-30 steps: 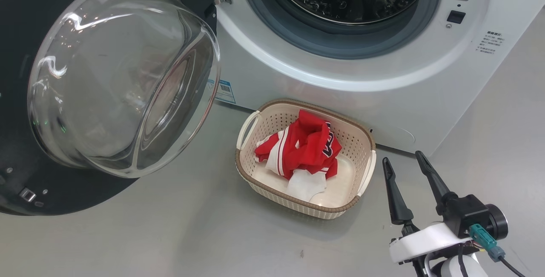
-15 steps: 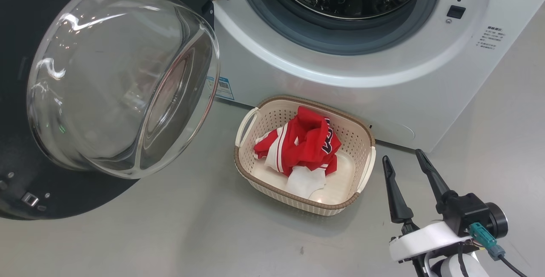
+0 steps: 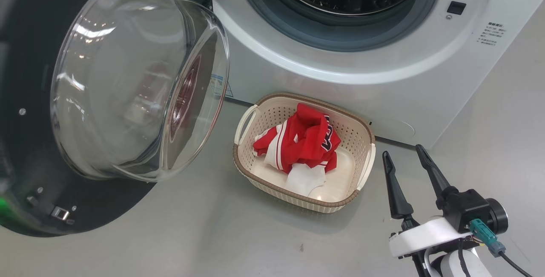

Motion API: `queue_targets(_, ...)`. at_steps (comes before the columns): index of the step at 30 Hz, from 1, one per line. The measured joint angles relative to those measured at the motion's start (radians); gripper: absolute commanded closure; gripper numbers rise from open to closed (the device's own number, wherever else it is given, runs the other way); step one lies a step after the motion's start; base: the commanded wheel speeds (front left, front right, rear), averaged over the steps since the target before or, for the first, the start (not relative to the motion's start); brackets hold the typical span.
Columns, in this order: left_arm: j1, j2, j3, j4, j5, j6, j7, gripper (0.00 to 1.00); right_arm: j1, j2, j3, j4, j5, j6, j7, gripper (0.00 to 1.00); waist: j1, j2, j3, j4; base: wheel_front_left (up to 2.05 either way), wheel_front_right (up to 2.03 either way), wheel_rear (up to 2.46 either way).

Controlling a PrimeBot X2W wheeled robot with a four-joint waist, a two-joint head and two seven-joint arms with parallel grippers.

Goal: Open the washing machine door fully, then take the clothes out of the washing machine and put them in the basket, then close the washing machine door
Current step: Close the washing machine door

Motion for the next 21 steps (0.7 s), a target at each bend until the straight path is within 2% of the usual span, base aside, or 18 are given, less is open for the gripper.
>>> queue_targets(21, 0.09, -0.086, -0.075, -0.183, -0.039, -0.017, 0.214, 1.0, -0.015, 0.0, 0.013, 0.005, 0.0, 0.002, 0.0, 0.0, 0.0, 0.0, 0.01, -0.042, 0.0, 0.0, 0.0)
